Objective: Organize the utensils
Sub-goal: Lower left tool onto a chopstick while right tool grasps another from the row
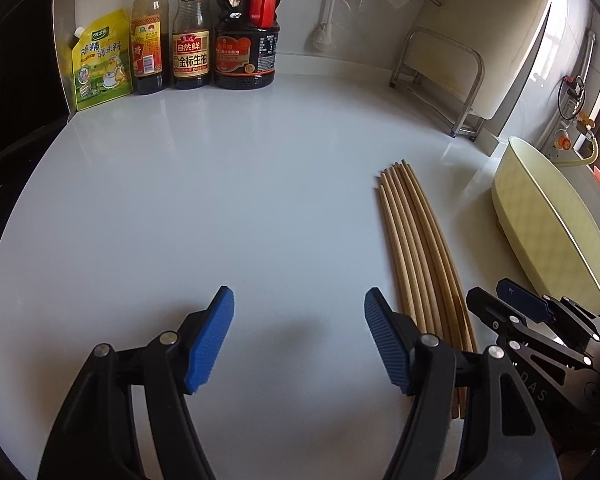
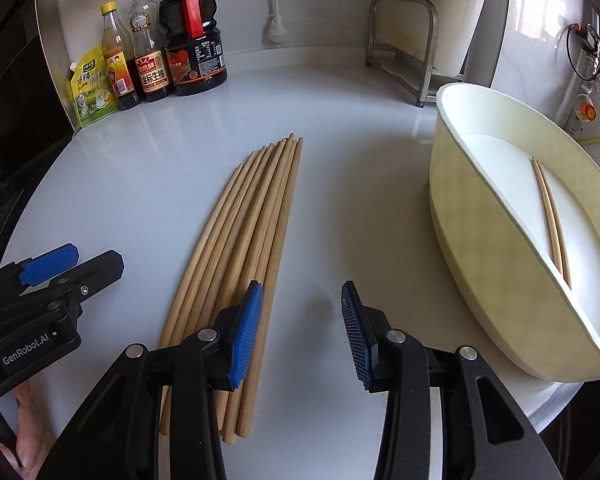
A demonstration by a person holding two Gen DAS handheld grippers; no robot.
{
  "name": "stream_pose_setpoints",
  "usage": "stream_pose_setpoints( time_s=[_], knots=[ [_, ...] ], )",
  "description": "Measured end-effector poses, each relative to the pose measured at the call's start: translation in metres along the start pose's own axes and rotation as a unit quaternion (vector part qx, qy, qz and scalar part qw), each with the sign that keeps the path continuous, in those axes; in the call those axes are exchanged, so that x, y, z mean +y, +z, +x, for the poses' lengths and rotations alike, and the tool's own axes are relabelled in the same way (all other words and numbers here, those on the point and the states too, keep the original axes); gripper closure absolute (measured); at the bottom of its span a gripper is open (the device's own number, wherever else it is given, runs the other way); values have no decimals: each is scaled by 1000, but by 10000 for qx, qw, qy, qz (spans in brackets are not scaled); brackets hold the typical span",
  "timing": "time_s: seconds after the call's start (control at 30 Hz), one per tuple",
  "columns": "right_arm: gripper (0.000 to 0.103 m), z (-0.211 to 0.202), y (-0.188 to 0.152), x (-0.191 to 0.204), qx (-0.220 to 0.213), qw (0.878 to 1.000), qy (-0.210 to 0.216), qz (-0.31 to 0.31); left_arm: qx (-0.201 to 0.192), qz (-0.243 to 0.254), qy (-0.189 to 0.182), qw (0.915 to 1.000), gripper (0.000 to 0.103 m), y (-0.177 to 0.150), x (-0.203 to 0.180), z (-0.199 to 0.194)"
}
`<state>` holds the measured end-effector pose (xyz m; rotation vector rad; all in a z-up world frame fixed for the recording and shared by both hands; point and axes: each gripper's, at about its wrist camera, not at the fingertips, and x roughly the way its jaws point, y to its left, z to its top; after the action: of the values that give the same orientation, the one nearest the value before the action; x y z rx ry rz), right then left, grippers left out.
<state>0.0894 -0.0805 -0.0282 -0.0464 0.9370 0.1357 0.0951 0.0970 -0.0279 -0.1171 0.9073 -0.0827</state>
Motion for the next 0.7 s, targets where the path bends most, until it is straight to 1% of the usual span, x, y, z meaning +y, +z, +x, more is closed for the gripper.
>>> stream_pose_setpoints(
  time_s=[0.27, 0.7],
  knots=[
    [64, 5, 2, -1, -12, 10000, -74, 6, 77, 2, -38, 10000, 36, -2, -4, 6],
    [64, 6, -1, 5, 66, 9999, -21, -153, 111, 156, -37, 9998, 36, -4, -15, 6]
  ],
)
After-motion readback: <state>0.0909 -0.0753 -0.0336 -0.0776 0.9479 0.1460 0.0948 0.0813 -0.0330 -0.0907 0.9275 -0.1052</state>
